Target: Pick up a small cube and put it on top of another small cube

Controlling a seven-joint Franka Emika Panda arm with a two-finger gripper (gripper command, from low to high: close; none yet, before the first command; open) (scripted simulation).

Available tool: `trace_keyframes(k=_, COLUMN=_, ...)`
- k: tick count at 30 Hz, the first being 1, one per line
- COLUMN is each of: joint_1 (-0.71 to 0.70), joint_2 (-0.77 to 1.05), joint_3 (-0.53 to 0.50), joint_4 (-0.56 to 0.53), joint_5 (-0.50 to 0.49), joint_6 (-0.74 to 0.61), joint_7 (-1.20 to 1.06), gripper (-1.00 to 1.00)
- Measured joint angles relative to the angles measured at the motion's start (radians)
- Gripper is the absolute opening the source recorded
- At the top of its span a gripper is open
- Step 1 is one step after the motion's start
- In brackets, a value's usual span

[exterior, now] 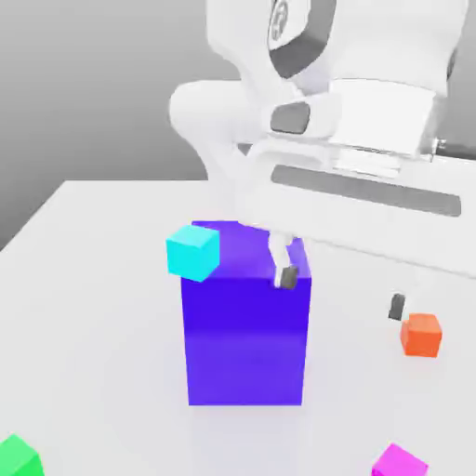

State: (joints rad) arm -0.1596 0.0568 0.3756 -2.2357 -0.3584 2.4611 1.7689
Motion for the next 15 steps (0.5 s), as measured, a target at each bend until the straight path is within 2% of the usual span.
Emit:
trace_keyframes(k=6, joint_1=0.055, joint_2=0.195, joint_3=-0.006, joint_4=0.011, joint_5=-0.020, joint_6=0.058, joint_7=0.197, gripper=0.00)
trace_keyframes(k=12, joint_1=0.108, joint_2=0.366, joint_3=-0.001, joint_4=0.018, joint_5=0.033, joint_6=0.139, joint_7=0.337, gripper=0.00)
trace_keyframes(k=15, joint_1=0.155, joint_2=0.473, joint_3=-0.053, joint_4=0.043, joint_5=-0.006, joint_6=0.215, joint_7=0.385, gripper=0.00)
